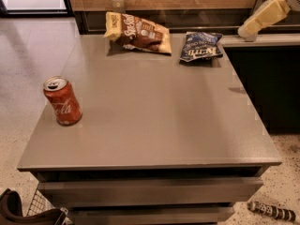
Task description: Move blue chip bag near coke can
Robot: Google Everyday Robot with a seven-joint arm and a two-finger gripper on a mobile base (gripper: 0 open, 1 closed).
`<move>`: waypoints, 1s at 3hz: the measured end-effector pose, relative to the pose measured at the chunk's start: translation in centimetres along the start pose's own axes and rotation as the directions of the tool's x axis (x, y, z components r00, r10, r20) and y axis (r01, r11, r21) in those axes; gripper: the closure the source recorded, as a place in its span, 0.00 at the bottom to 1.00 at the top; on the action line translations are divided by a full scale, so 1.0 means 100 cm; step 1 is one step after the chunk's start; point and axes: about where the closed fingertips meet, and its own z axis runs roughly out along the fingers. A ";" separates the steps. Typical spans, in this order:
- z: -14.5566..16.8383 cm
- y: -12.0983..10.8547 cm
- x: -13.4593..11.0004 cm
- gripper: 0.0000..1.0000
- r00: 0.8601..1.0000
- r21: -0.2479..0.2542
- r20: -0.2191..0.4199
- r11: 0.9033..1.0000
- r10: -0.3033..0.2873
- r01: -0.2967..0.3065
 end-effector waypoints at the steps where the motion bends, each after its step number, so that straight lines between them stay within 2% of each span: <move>1: 0.028 -0.030 -0.022 0.00 0.982 0.030 0.156 0.994 0.103 -0.109; 2: 0.054 -0.035 -0.039 0.00 0.953 0.005 0.229 0.979 0.200 -0.206; 3: 0.060 -0.029 -0.055 0.00 0.929 0.014 0.250 0.958 0.274 -0.287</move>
Offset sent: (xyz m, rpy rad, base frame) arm 0.1011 0.0436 0.0042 0.4612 -0.0951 -0.1006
